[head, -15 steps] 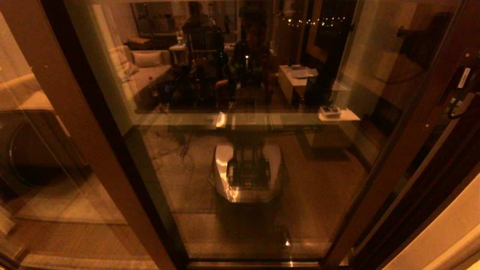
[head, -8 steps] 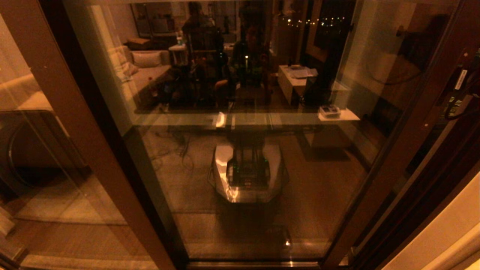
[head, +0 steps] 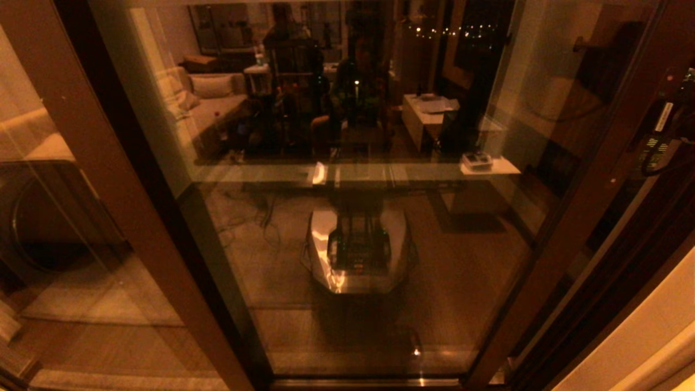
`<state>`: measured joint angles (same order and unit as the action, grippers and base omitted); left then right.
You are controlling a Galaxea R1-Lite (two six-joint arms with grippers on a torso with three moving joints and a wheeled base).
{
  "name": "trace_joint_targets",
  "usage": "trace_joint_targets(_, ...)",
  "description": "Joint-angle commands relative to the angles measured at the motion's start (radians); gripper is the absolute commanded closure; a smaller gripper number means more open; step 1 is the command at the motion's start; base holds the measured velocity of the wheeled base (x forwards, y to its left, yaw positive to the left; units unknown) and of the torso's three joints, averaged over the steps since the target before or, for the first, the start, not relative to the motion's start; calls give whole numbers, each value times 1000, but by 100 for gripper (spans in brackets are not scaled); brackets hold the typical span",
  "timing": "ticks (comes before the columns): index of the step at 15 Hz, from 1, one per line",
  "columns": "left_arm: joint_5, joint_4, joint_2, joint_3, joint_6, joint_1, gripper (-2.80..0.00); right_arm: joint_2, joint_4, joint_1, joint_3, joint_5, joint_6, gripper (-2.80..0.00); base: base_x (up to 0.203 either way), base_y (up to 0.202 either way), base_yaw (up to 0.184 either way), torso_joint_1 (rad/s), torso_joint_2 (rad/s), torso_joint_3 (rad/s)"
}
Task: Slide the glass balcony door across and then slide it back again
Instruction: Open the slid door
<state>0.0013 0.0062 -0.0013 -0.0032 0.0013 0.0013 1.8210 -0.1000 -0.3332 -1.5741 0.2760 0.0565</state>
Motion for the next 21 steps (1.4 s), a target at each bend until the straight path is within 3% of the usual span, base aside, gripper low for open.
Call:
trace_joint_targets(1,0,0,-1,0,0,0,0,-6,-1,15,3,5,4,0,0,0,0,0,0,0)
trace_joint_targets(5,0,0,-2,0,0,0,0,-18,-1,29,12,5,13,0,0,0,0,0,0,0)
trace_joint_targets(13,0,0,0,0,0,0,0,-55,-6,133,73,-67,10,0,0,0,0,0,0,0)
trace_joint_targets(21,0,0,0,0,0,0,0,-87,-6,216,112,-81,11,0,0,0,0,0,0,0)
